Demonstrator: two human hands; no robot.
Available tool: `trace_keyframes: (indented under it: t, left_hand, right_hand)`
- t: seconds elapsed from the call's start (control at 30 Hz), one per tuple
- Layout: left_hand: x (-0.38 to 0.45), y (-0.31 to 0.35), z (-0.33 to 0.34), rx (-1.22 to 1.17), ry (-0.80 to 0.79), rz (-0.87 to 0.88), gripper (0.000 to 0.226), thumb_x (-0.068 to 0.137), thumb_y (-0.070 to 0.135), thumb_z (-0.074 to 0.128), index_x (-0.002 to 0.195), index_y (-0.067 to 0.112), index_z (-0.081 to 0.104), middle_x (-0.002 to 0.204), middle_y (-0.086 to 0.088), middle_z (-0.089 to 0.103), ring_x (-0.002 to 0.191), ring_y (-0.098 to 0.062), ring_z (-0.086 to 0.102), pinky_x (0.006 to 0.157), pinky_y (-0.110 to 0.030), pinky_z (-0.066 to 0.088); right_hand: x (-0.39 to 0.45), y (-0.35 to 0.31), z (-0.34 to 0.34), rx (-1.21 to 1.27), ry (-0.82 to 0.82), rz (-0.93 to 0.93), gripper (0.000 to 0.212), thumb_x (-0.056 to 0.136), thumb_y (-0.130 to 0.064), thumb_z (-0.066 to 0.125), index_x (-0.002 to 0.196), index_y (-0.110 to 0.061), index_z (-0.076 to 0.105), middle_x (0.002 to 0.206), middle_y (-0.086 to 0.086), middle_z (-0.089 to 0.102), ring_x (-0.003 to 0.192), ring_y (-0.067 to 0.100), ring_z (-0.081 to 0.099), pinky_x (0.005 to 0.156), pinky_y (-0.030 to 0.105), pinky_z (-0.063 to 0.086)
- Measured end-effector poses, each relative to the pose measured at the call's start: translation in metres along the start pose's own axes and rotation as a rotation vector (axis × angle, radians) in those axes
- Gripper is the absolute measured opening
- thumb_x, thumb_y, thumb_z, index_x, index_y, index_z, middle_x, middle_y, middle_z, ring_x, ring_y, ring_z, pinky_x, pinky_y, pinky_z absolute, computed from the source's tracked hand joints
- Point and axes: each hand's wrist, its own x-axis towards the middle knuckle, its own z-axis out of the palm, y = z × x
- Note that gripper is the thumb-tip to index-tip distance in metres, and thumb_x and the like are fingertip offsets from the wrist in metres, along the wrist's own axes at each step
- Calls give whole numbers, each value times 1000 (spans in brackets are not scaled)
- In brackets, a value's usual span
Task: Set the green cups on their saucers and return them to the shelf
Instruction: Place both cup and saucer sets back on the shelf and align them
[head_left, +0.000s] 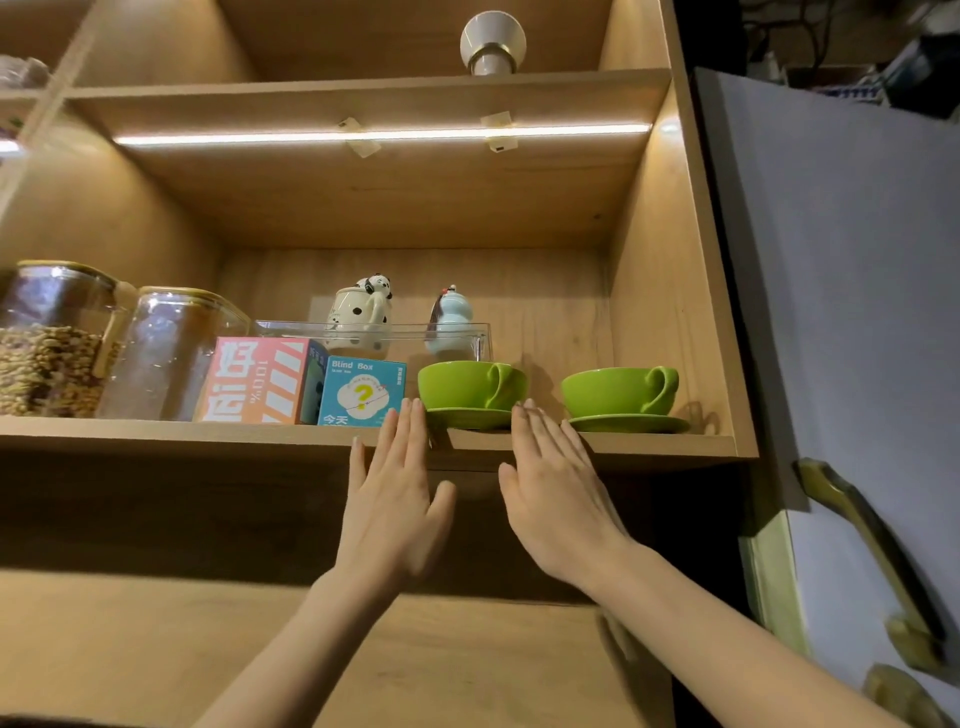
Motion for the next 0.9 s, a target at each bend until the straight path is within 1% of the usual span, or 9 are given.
trace_keyframes:
  t: [0.1,0.23,0.43,0.5,0.6,0.67,0.73,0.8,0.9]
  left_hand:
    - [2,-3,2,63,32,2,74,79,43,15,145,23,-14,145,11,-21,133,-6,-25,109,-34,-19]
    - [2,-10,3,57,28,14,74,79,42,18,145,25,-11,156,7,-10,137,-5,-19,112,-35,-13]
    - [3,-16,0,120,21,39,74,78,41,18,146,24,-7,158,4,-7,136,-6,-19,110,-36,-15]
    - [3,-14,0,86,15,30,74,78,41,18,146,24,-4,158,4,-5,141,-8,-14,112,-35,-13]
    - [8,-12,-3,-24,28,-14,74,77,38,21,147,23,3,158,2,4,145,-10,-4,116,-37,-7]
    - [13,-15,-5,-64,31,-40,74,75,39,23,146,21,9,158,1,7,145,-11,-2,116,-39,-6]
    - [17,-17,-6,-76,9,-52,73,75,39,23,145,21,18,158,1,10,145,-13,-2,116,-41,-6]
    - [18,-17,-7,-122,10,-68,71,74,38,25,143,22,25,157,1,14,146,-13,1,116,-42,-5]
    - [15,-14,-9,-173,37,-68,66,77,36,29,141,23,28,156,1,18,145,-13,4,116,-41,-3]
  right_hand:
    - [2,-1,2,-61,-4,21,61,98,-29,27,149,-9,-1,160,9,3,148,19,1,116,31,-6]
    - [3,-5,4,-91,-13,38,65,95,-29,32,149,-9,0,160,9,4,147,20,3,119,35,-3]
    - [4,-5,3,-91,-38,39,65,94,-26,33,149,-11,0,160,7,3,147,20,2,120,36,-3]
    - [4,-5,2,-75,-36,45,65,94,-26,33,149,-12,1,160,6,4,147,20,2,120,36,-3]
    - [4,-7,0,-5,-2,37,65,94,-25,35,149,-15,2,160,4,7,147,18,5,119,34,-3]
    - [0,-9,-1,47,20,3,66,94,-23,36,149,-20,1,160,2,10,147,17,7,118,32,-1]
    - [-4,-10,0,42,7,-43,66,94,-23,36,149,-23,0,160,3,8,147,17,5,117,31,-1]
    - [-6,-9,1,21,-9,-42,67,94,-23,36,149,-21,-1,160,4,5,147,18,1,117,31,-2]
    - [-5,-8,0,-7,-23,-8,67,94,-25,35,149,-17,-3,160,5,2,147,20,-1,117,31,-3]
